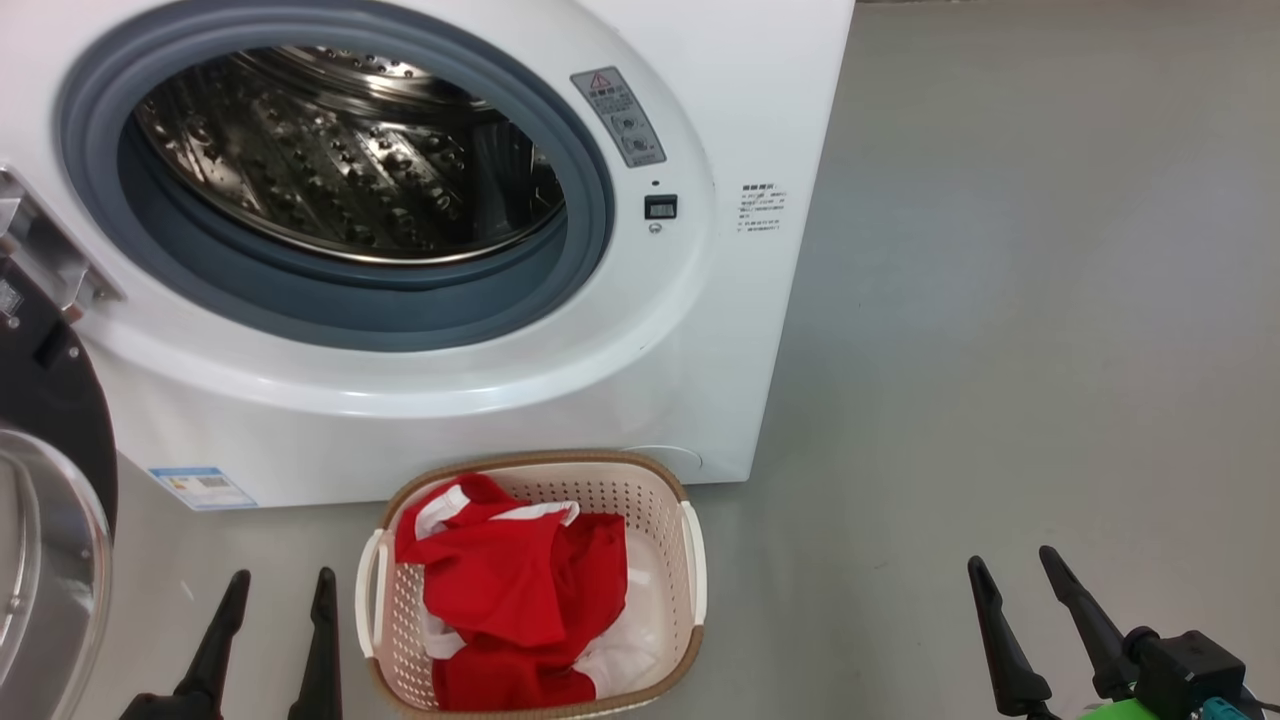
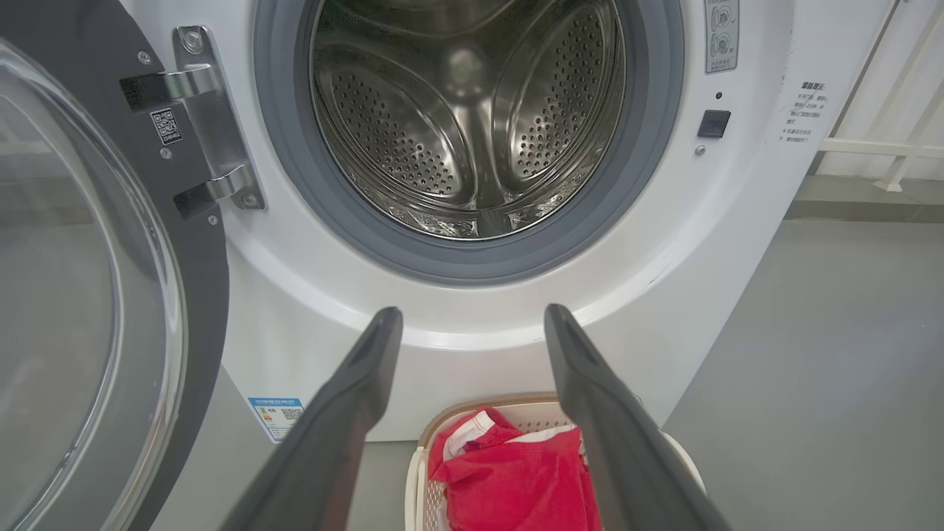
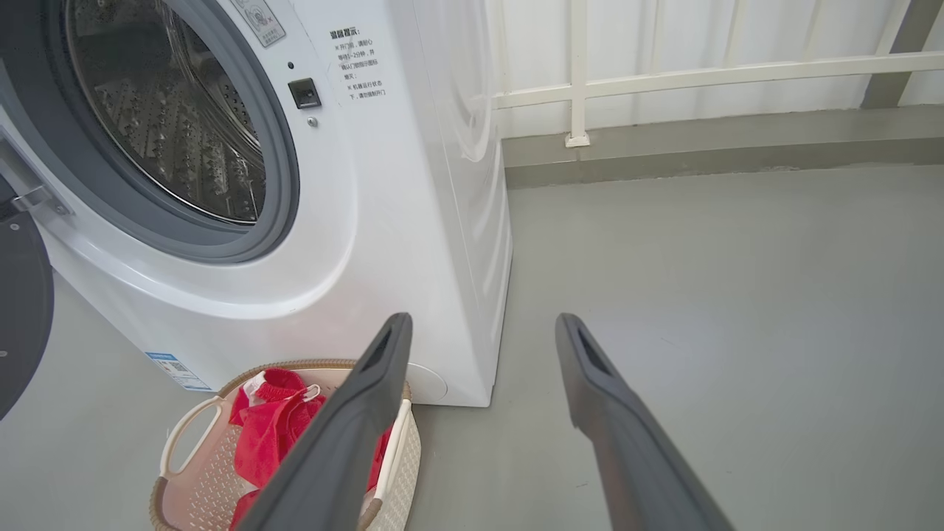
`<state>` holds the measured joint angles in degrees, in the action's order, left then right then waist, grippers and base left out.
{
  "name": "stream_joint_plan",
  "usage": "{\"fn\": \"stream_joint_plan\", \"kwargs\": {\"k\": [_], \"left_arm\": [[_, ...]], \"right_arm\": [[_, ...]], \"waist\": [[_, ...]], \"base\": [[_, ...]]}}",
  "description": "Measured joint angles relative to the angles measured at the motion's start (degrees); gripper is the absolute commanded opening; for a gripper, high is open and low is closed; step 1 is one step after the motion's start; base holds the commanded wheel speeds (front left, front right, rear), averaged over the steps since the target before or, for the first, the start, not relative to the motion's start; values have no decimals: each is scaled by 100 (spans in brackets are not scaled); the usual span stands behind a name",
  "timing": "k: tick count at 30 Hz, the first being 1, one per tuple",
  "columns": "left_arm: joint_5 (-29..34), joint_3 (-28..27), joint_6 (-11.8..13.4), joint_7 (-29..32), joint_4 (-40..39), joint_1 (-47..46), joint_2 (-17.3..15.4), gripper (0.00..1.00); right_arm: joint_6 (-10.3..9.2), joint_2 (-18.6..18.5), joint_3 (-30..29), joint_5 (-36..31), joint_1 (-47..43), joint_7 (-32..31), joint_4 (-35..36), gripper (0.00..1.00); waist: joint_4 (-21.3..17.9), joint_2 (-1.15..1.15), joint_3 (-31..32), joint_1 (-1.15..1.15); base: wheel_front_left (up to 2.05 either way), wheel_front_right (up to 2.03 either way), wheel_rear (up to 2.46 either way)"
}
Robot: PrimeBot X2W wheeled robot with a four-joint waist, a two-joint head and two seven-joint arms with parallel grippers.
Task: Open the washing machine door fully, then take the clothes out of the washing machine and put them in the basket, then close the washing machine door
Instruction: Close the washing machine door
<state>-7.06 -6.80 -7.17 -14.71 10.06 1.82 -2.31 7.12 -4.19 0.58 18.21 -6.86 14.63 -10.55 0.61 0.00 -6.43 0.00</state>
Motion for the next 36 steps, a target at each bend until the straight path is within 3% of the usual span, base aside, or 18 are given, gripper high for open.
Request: {"fn": "stream_joint_plan", "kwargs": {"k": [18, 36], "left_arm": [[-22, 0, 1, 0, -45, -3, 2, 100], [-174, 56, 71, 0, -34, -4, 4, 100]], "right_arm": [[0, 1, -1, 0, 2, 0, 12, 100], [0, -10, 18, -1, 2, 0, 13, 100]], "waist": [[34, 0, -31, 0], [157, 0, -24, 0]], "base": [[-122, 122, 0], [-7, 7, 0]]}}
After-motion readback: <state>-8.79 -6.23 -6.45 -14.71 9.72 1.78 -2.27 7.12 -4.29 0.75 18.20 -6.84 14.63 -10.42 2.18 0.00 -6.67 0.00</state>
